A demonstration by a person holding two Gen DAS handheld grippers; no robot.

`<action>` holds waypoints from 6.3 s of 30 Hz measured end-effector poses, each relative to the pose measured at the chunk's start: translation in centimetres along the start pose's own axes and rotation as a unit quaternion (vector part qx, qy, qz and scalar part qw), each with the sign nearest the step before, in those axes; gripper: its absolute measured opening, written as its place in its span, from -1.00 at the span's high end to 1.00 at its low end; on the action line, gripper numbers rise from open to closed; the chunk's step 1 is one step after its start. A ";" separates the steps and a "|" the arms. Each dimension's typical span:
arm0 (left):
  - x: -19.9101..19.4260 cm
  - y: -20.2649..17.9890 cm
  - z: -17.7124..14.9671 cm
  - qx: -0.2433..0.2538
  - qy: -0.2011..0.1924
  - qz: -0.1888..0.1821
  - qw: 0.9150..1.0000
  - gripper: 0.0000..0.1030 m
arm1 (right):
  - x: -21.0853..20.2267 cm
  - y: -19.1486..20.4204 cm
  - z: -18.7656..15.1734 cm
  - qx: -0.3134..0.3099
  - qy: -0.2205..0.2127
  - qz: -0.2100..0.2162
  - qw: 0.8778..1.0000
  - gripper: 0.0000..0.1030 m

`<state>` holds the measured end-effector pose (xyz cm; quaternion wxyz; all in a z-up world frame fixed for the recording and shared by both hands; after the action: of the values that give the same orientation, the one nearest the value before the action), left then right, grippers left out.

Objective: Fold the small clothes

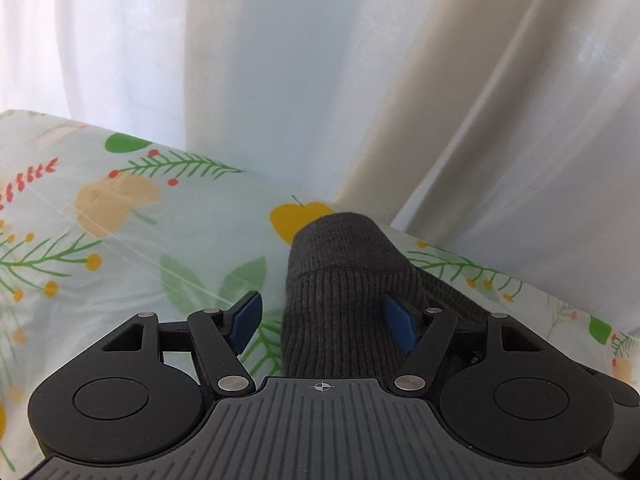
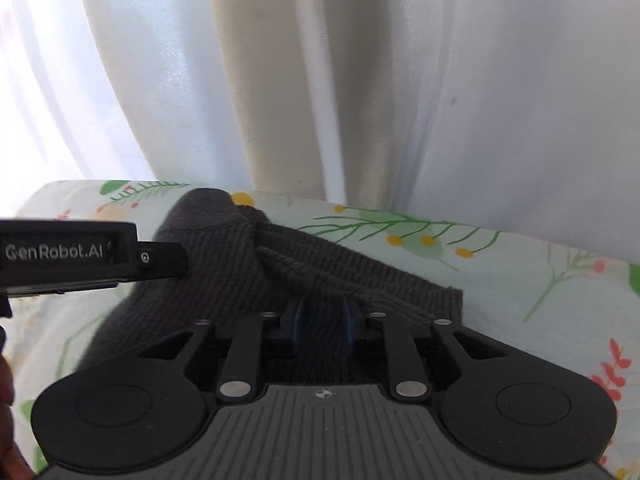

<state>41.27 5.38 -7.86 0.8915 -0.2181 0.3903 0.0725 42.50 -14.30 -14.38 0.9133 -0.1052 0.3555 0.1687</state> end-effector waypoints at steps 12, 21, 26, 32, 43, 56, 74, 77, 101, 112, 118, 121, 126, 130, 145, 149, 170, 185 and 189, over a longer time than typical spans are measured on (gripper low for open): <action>1.6 1.4 -1.8 -0.007 -0.031 0.011 0.999 -0.75 | -1.6 -1.8 -2.6 0.087 -0.058 -0.051 0.993 1.00; -5.4 4.5 -3.8 0.031 0.004 -0.054 0.998 -0.74 | -6.9 -4.2 -5.5 0.198 -0.054 0.066 0.976 0.72; -12.0 8.0 -7.9 0.066 0.017 -0.049 0.996 -0.74 | -15.3 -4.4 -12.6 0.276 -0.054 0.142 0.949 0.16; -14.7 9.4 -12.5 0.071 0.049 -0.069 0.994 -0.74 | -17.5 -2.9 -18.2 0.347 -0.019 0.195 0.917 0.11; -12.9 8.3 -14.4 0.094 0.059 -0.034 0.993 -0.74 | -13.7 -2.5 -18.3 0.420 -0.039 0.217 0.880 0.32; -12.3 7.8 -13.6 0.069 0.058 0.002 0.996 -0.74 | -15.5 -3.4 -16.5 0.403 -0.062 0.223 0.885 0.75; -16.1 11.3 -12.0 -0.017 0.030 -0.026 0.999 -0.71 | -17.7 0.9 -14.0 0.129 0.010 0.024 0.991 0.40; -16.8 11.1 -11.0 -0.020 -0.009 -0.022 1.000 -0.71 | -19.7 0.7 -13.7 0.103 0.004 -0.040 0.994 0.25; -16.7 9.5 -14.3 0.071 0.108 0.019 0.991 -0.97 | -20.7 5.9 -15.4 0.056 0.120 0.032 0.991 -0.92; -18.6 8.4 -12.2 0.074 0.111 0.012 0.991 -1.00 | -22.9 7.0 -11.7 0.040 0.115 -0.040 0.992 -0.92; -18.8 7.3 -11.5 0.086 0.104 0.018 0.991 -1.00 | -22.6 7.1 -9.9 0.056 0.140 -0.059 0.987 -0.92; -19.0 6.8 -11.6 0.108 0.091 0.035 0.989 -1.00 | -21.7 7.7 -9.3 0.023 0.175 -0.053 0.983 -0.92; -18.7 6.8 -11.5 0.104 0.098 0.038 0.989 -1.00 | -22.2 7.8 -9.1 0.039 0.166 -0.061 0.983 -0.92; -18.5 6.8 -11.6 0.091 0.108 0.041 0.989 -1.00 | -22.4 7.4 -8.8 0.055 0.161 -0.058 0.984 -0.92; -18.3 6.4 -11.8 0.097 0.110 0.051 0.988 -1.00 | -22.7 5.7 -9.5 0.091 0.167 -0.065 0.980 -0.92; -18.2 6.3 -11.9 0.101 0.112 0.051 0.987 -1.00 | -22.7 5.4 -9.6 0.096 0.170 -0.067 0.979 -0.92; -16.8 6.2 -11.8 0.098 0.126 0.061 0.985 -1.00 | -21.7 4.3 -9.9 0.123 0.175 -0.058 0.975 -0.92; -16.2 5.8 -11.9 0.105 0.132 0.065 0.984 -1.00 | -21.4 3.7 -10.0 0.117 0.181 -0.065 0.974 -0.92; -15.9 5.8 -11.9 0.103 0.135 0.066 0.983 -1.00 | -21.3 3.7 -9.9 0.114 0.181 -0.067 0.975 -0.92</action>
<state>20.70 5.96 -5.34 0.8415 -0.1067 0.5261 0.0602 20.33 -19.00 -7.25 0.8490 -0.0533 0.5240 0.0434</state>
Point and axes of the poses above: each gripper's, at about its wrist camera, not at the fingertips, and x roughly the way its jaws point, y to its left, z to its top, the point moved 2 cm from there along x, roughly the way its jaws point, and after that the axes turned 13 degrees about -x, right-handed, at the moved point
